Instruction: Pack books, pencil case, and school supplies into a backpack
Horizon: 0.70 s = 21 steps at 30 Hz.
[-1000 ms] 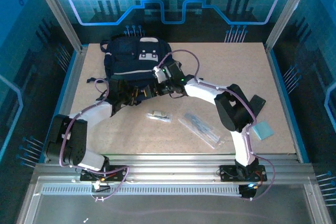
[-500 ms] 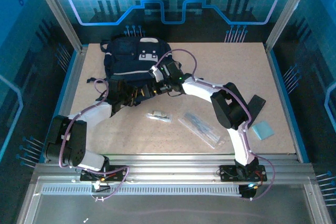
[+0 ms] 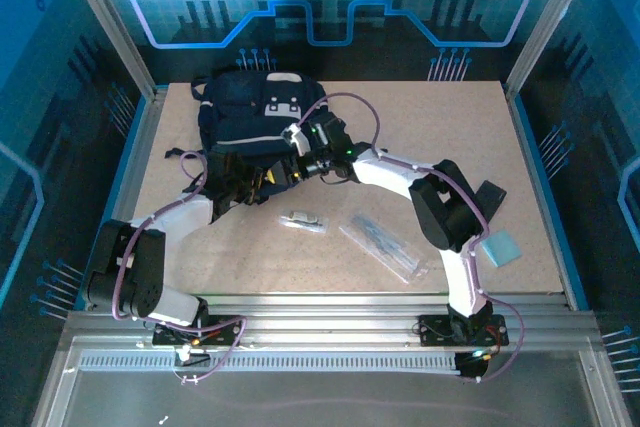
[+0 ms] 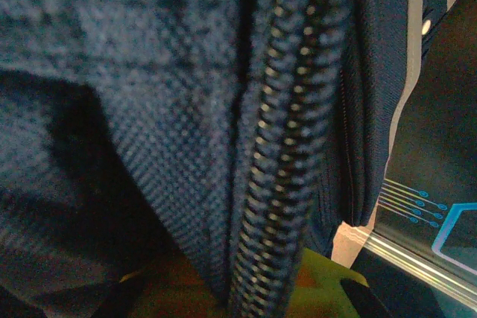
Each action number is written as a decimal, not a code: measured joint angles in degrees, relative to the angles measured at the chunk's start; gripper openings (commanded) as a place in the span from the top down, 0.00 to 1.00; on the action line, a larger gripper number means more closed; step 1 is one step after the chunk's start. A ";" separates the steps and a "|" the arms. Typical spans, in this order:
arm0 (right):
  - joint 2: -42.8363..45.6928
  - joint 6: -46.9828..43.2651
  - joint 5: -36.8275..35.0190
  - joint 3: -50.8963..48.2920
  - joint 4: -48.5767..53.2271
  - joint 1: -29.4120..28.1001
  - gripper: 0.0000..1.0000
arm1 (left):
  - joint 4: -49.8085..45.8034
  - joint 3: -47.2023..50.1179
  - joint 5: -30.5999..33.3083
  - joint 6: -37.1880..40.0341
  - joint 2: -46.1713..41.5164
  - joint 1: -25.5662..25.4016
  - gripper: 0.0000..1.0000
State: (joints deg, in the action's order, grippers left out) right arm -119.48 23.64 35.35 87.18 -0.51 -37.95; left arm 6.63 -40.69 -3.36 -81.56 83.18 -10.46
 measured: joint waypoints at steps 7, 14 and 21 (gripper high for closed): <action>-0.66 -1.31 -0.31 1.77 1.20 0.00 0.35 | 0.00 0.00 -0.09 0.52 0.00 0.00 1.00; -1.60 -5.51 -2.58 2.58 4.42 -0.02 0.35 | -0.39 0.00 -0.09 0.66 -0.11 0.00 1.00; -2.78 -9.11 -4.35 3.23 5.79 -0.68 0.41 | -1.49 0.00 -0.07 0.66 -0.79 0.00 1.00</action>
State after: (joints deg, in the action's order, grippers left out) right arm -122.26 14.52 31.00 90.41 5.28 -38.63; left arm 5.15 -40.69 -3.42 -80.90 82.39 -10.46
